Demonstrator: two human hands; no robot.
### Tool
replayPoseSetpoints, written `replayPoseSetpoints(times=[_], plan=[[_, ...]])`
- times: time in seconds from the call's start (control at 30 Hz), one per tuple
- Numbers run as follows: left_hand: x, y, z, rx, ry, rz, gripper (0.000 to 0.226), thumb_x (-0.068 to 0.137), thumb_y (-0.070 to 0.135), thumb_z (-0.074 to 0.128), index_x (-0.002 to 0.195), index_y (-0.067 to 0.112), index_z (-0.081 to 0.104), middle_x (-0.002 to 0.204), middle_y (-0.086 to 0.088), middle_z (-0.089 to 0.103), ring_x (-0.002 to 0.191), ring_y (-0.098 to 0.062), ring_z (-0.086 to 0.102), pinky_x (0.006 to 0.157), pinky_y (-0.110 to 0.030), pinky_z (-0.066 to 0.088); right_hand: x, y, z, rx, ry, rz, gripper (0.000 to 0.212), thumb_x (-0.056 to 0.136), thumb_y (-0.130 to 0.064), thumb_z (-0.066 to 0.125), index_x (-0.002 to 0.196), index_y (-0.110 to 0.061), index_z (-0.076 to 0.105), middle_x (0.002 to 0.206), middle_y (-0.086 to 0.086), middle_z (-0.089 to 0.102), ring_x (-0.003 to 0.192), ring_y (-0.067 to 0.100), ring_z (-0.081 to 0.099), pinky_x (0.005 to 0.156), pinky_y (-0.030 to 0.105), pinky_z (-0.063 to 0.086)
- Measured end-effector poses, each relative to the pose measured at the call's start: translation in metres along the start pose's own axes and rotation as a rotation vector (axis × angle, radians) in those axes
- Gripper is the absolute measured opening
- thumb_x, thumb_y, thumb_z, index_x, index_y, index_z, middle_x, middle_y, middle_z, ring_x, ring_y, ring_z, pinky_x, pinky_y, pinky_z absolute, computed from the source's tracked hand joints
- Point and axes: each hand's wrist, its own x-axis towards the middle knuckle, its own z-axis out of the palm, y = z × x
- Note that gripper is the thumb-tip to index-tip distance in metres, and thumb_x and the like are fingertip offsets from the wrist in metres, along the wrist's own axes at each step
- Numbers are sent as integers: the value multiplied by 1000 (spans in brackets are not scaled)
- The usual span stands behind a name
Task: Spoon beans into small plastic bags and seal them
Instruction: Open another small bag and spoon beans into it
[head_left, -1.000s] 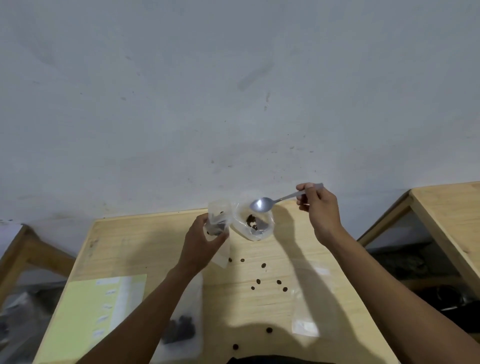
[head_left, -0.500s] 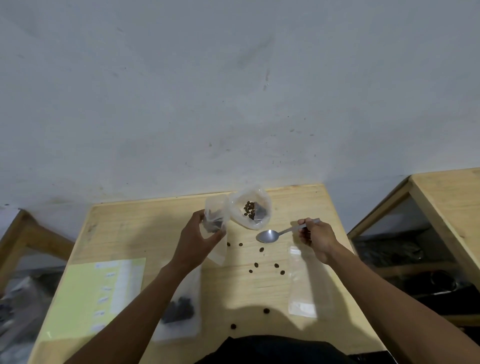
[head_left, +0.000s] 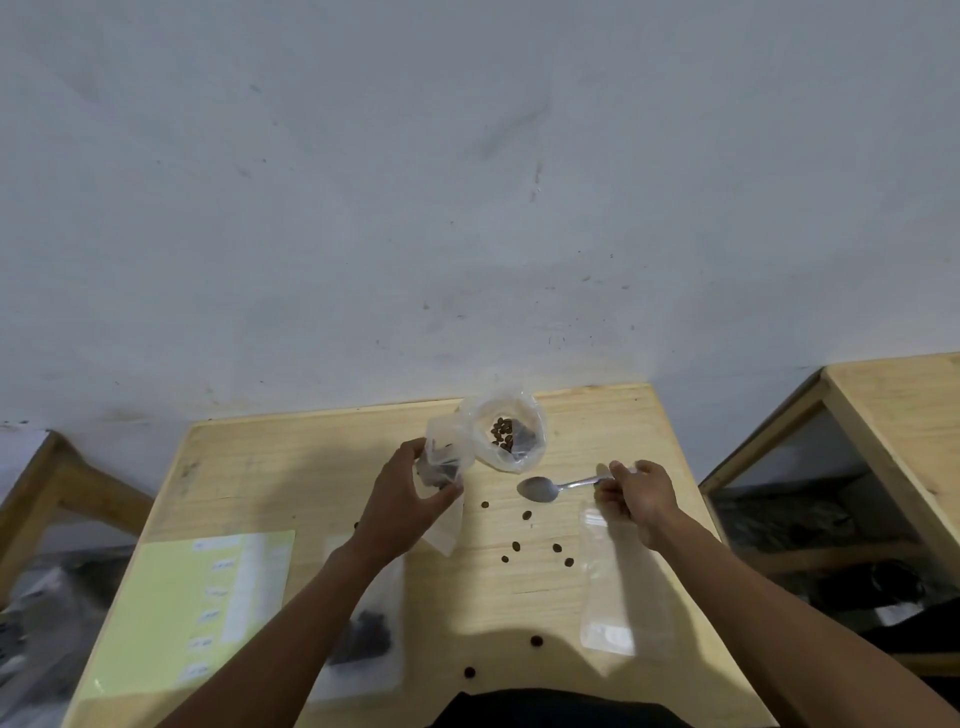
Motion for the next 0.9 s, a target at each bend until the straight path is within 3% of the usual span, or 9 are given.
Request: replayPoseSetpoints(times=[0.07, 0.13, 0.23, 0.33, 0.47, 0.6, 0.7, 0.83, 0.9], plan=[[1, 2, 1, 37, -7, 19, 62, 74, 40, 80, 126, 20, 51, 115, 6, 62, 102, -14, 58, 83, -27, 44, -5, -7, 3, 0, 55, -28, 60, 95, -22, 59, 145, -7, 30, 92, 18, 62, 69, 23, 56, 68, 35, 49], [4, 6, 4, 82, -13, 37, 65, 73, 44, 78, 127, 21, 50, 117, 7, 59, 104, -13, 55, 84, -27, 43, -17, -18, 11, 22, 24, -112, 48, 93, -23, 62, 136, -11, 44, 97, 15, 64, 68, 19, 57, 68, 32, 49], [8, 15, 9, 142, -26, 85, 66, 74, 45, 77, 128, 20, 47, 119, 7, 57, 109, -14, 51, 88, -28, 41, -50, -38, 31, -32, -334, -271, 28, 91, -19, 66, 117, -10, 65, 92, 8, 67, 78, 18, 64, 71, 31, 54], [12, 25, 13, 180, -64, 143, 71, 74, 46, 76, 132, 18, 46, 124, 4, 56, 111, -16, 49, 94, -34, 44, -77, -52, 51, -162, -624, -393, 43, 82, -23, 77, 124, -21, 64, 98, -3, 71, 90, 10, 67, 82, 26, 55], [18, 31, 7, 142, -107, 179, 70, 79, 42, 74, 137, 19, 42, 131, 4, 52, 113, -14, 50, 95, -34, 47, -84, -69, 66, -163, -489, -522, 5, 88, -19, 70, 92, -17, 72, 74, -6, 66, 71, 10, 62, 67, 20, 50], [20, 36, -8, 107, -82, 178, 53, 85, 15, 69, 134, 22, 48, 103, 6, 64, 82, 1, 55, 71, -4, 40, -77, -77, 68, -183, -379, -568, 23, 93, -20, 63, 84, 0, 69, 70, 7, 62, 61, 9, 54, 62, 22, 46], [24, 38, -14, 34, -30, 81, 45, 82, 12, 73, 122, 25, 58, 71, 9, 57, 64, -1, 54, 61, -6, 38, -78, -87, 67, -224, -360, -606, 27, 94, -19, 61, 79, 4, 66, 69, 4, 57, 56, 4, 46, 55, 14, 40], [31, 37, -13, -150, -34, -9, 17, 81, 19, 75, 92, 29, 68, 75, 1, 67, 69, -15, 62, 63, -22, 46, -72, -99, 67, -119, -324, -511, 24, 95, -18, 60, 82, 0, 70, 75, 2, 65, 65, 6, 56, 63, 17, 46], [31, 42, -12, -279, -40, -45, 13, 82, 17, 75, 79, 26, 66, 75, 0, 69, 67, -11, 62, 61, -19, 46, -73, -104, 68, 20, -341, -403, 21, 95, -17, 60, 83, -5, 72, 77, 3, 68, 70, 13, 60, 70, 26, 50]])
